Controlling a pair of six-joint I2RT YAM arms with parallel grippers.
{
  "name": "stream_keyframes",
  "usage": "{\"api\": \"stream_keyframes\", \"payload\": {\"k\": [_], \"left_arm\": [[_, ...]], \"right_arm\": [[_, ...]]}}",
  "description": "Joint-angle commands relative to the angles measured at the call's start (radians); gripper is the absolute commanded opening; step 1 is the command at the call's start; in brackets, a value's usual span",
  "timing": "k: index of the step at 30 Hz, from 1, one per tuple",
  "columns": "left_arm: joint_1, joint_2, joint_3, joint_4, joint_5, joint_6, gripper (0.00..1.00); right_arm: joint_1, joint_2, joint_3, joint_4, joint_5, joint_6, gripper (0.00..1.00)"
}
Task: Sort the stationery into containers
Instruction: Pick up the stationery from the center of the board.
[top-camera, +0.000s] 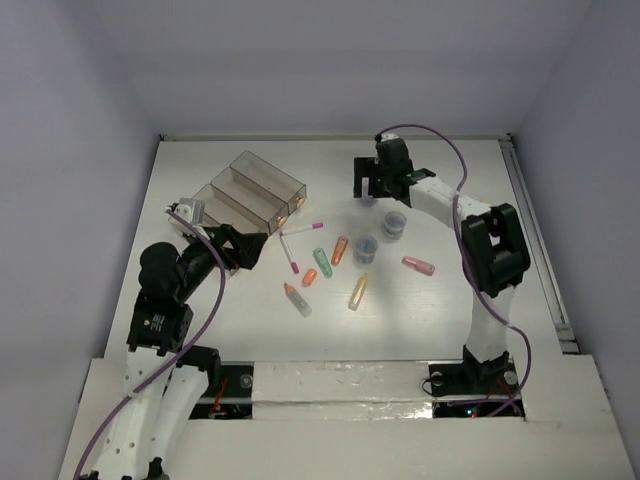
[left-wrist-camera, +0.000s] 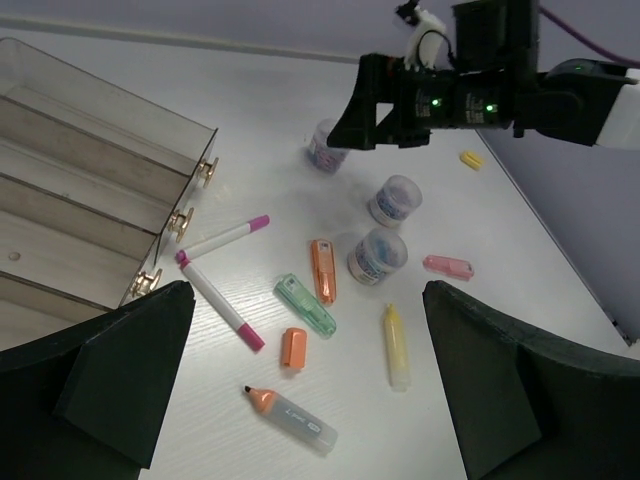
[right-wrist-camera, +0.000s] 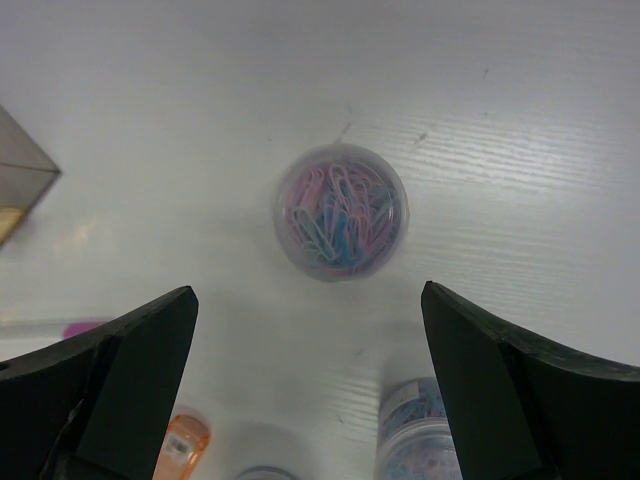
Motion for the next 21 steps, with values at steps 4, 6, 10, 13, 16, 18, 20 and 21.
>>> {"api": "stream_keyframes", "payload": {"k": [4,6,10,13,16,18,20,21], "left_arm": [[-0.014,-0.023,-0.003,0.018,-0.016,0.022,0.99],[-0.014,-0.025,-0.003,0.018,-0.021,0.022,0.99],[-0.024,-0.028,-0.002,0.017,-0.018,0.022,0.99],[-0.024,-0.028,-0.003,0.018,-0.014,0.022,0.99],[-0.024,-0.030,-0.005,0.018,-0.014,0.021,0.99],[-0.024,-0.031,-0.005,0.017,-0.011,0.021,0.99],[-0.024,-0.031,-0.005,0.017,-0.013,0.021,0.99],[-0.024,-0.033,-0.005,0.015,-0.013,0.022,0.99]], "right_arm": [[0.007,0.080,0.156,-0.160,0.158,-0.072,1.00],[0.007,0.114,0.176,-0.166,0.164,-0.078,1.00],[0.016,0.160,0.212,-0.163,0.150,-0.082,1.00],[0.016,0.192,0.245,-0.167,0.144,-0.085,0.98],[0.016,0.215,0.275,-0.167,0.143,-0.092,0.95],[0.016,0.220,0.284,-0.160,0.135,-0.093,0.94],[0.025,0.226,0.287,-0.155,0.139,-0.098,0.90],[0.025,0.229,0.293,-0.154,0.144,-0.104,0.87]]}}
